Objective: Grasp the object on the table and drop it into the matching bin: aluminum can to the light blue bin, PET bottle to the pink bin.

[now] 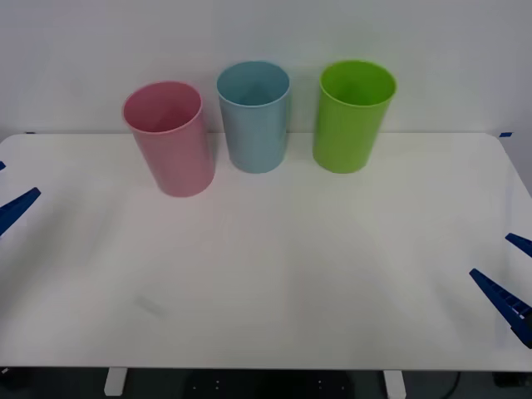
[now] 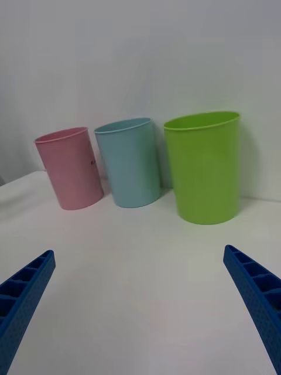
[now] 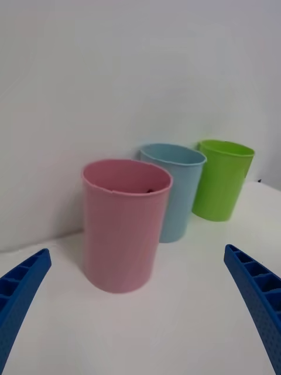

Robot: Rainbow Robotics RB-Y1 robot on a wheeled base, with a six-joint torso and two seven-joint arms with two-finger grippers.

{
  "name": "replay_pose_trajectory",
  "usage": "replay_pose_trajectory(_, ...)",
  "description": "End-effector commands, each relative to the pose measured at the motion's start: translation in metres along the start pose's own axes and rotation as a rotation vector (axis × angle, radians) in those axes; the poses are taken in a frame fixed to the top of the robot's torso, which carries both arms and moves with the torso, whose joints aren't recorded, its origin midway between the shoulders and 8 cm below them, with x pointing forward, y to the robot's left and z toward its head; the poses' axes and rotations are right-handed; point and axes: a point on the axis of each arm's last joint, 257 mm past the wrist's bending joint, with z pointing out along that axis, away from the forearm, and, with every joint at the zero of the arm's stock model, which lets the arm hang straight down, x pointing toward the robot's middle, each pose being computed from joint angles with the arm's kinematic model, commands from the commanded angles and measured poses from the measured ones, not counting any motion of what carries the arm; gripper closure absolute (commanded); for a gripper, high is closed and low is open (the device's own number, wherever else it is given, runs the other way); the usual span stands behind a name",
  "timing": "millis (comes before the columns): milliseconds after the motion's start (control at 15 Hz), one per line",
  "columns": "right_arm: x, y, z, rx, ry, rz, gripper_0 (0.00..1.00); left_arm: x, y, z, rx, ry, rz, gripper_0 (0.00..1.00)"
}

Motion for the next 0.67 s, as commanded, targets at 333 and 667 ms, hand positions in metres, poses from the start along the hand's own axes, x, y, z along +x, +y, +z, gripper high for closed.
replay_pose_trajectory(333,0.000,0.000,0.000,0.000,0.000,0.000,0.00,0.033,-0.019,-0.065,-0.003,0.072,0.052,0.00)
replay_pose_trajectory(667,0.000,0.000,0.000,0.000,0.000,0.000,0.00,0.046,-0.035,-0.083,0.016,0.091,0.033,0.00)
